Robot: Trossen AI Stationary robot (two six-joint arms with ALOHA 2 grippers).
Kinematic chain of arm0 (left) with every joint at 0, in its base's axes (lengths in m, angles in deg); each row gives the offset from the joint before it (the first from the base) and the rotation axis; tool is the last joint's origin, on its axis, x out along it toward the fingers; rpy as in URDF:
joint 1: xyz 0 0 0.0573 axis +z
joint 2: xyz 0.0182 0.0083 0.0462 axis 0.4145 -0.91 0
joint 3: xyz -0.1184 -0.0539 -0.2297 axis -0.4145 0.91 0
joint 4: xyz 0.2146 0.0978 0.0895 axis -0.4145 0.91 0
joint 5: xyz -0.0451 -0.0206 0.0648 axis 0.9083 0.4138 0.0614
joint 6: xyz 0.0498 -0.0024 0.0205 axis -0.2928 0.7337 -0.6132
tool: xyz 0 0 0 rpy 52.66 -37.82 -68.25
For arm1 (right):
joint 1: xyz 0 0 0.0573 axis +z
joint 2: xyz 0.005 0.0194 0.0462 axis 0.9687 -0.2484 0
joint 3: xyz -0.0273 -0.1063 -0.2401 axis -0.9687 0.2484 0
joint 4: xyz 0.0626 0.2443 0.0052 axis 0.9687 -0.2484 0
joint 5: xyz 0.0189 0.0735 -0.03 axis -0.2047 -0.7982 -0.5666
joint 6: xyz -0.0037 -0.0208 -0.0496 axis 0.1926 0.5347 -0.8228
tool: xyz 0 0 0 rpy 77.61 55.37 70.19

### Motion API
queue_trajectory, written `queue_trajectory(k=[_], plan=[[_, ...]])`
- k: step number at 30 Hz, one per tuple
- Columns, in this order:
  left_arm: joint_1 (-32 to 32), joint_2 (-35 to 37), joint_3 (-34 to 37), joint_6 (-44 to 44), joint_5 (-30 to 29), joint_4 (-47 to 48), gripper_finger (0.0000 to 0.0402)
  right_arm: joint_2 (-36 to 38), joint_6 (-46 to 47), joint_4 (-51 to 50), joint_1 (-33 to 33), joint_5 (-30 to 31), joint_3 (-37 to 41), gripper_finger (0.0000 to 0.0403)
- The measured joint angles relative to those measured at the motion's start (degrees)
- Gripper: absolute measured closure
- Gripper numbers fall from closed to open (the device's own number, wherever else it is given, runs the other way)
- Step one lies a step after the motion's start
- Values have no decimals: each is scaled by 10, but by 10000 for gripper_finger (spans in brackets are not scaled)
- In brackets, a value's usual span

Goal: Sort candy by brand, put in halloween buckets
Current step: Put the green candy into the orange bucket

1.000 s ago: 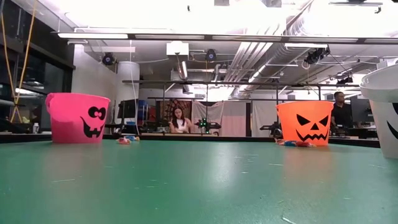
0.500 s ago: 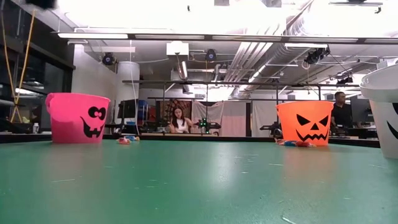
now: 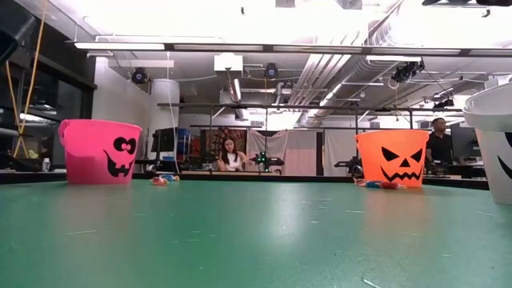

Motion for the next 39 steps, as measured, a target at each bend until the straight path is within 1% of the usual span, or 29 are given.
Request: queue_trajectory(k=[6,7,11,15,19,24,30,34,37,39], plan=[[7,-62,-77,-3,6,141,204,0,-21,-23,0,-10,0,197],[9,-70,-87,-4,7,152,204,0,-21,-25,0,-11,0,197],[15,-88,-115,-17,8,132,204,1,-21,-38,0,-19,0,197],[15,-95,-129,-3,8,137,204,1,-21,-59,0,-29,0,197],[14,-96,-130,20,12,165,204,1,-21,-62,0,-31,0,197],[10,-98,-130,27,26,153,204,1,-21,-62,0,-32,0,197],[5,-121,-130,41,49,148,204,1,-31,-62,0,-32,0,197],[6,-137,-130,42,49,158,204,1,-31,-62,0,-32,0,197],[12,-146,-130,41,54,160,220,1,-31,-62,0,-32,0,197],[15,-146,-130,39,54,153,254,1,-32,-62,0,-32,0,197]])
